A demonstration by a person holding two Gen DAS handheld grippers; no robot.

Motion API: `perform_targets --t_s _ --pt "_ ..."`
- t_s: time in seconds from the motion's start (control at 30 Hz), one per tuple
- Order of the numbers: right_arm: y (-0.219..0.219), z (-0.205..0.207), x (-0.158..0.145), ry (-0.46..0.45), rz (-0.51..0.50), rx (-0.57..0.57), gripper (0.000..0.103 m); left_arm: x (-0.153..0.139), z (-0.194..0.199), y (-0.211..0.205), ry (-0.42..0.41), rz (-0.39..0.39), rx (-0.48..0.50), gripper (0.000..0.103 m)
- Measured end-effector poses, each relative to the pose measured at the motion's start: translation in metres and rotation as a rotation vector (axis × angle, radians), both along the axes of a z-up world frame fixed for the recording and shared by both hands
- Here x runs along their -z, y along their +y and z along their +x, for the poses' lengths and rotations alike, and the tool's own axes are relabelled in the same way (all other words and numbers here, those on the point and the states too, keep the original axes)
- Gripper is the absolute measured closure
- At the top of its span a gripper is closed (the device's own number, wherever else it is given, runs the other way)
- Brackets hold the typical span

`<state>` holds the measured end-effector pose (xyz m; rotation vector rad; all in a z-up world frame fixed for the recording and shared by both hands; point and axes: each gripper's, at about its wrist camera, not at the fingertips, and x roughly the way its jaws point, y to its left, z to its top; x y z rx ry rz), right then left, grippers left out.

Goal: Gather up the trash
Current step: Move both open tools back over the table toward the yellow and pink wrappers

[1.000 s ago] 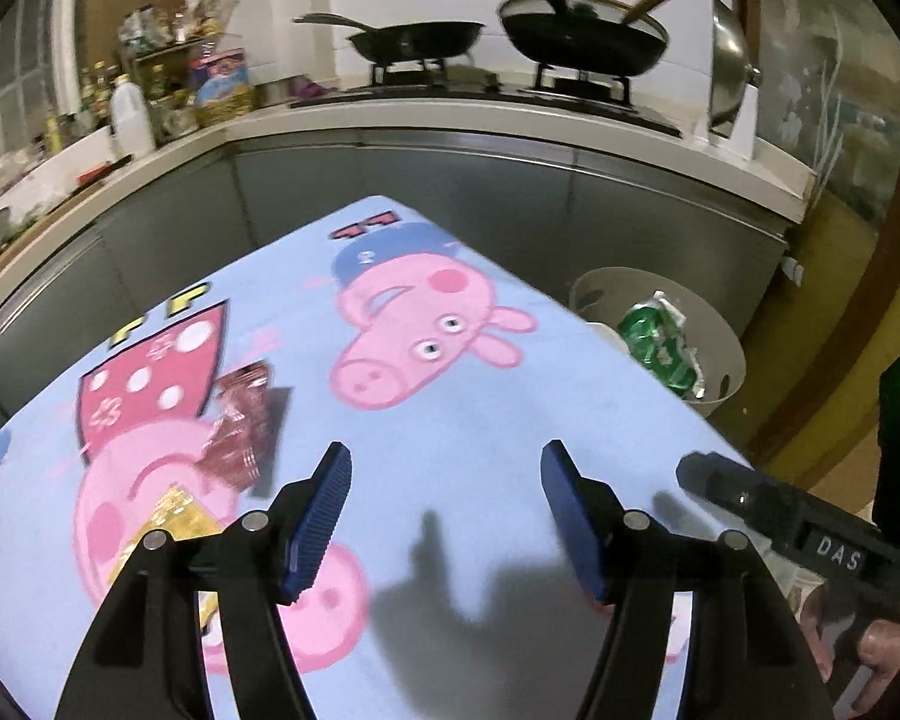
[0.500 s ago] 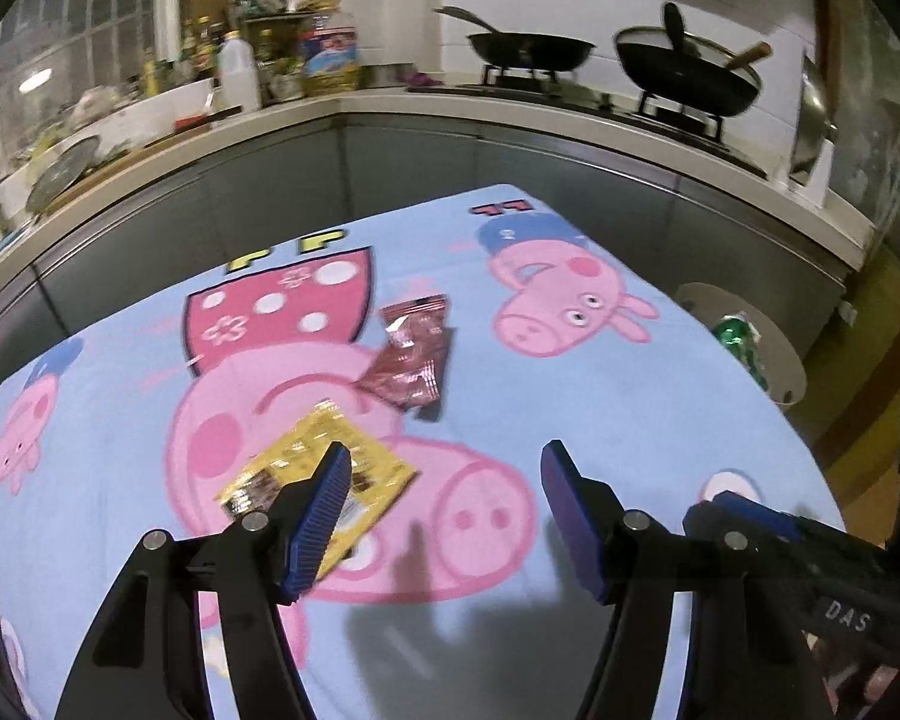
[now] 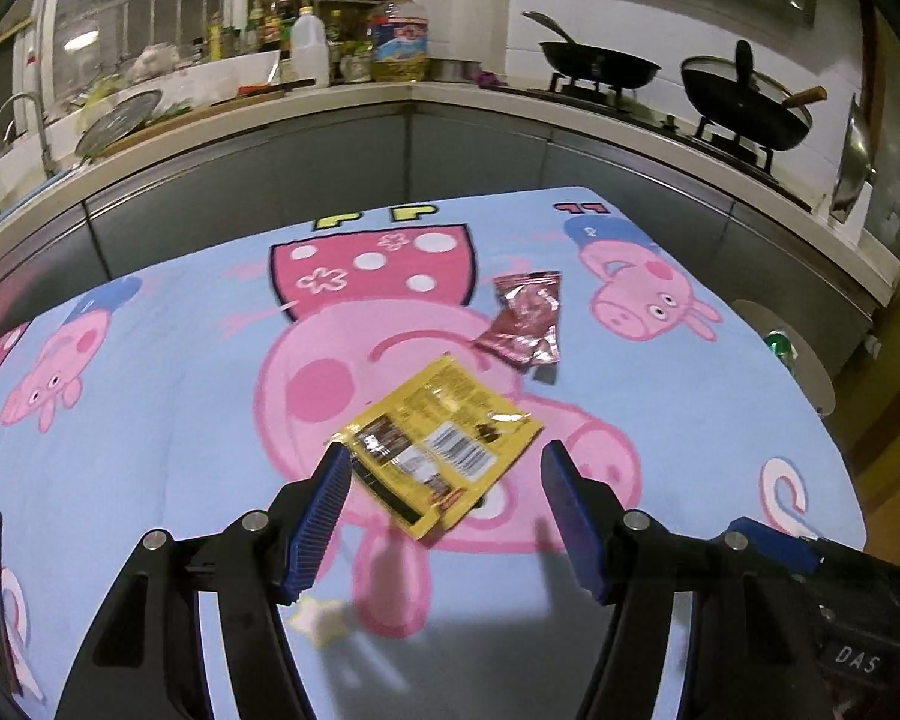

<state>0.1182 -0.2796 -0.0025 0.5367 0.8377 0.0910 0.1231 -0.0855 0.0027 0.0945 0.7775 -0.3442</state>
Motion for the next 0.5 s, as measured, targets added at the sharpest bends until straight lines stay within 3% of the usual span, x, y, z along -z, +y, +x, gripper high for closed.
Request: perform_targets --t_s 0.3,0.5 --pt "0.024 -0.006 0.009 0.057 -0.021 0.014 0.051 0.009 -0.01 0.03 0.018 -0.004 -0.024 0.037" --pt "0.032 -0.013 0.012 0.085 -0.032 0.024 0.033 0.016 -0.014 0.045 0.029 0.008 -0.037 0.034"
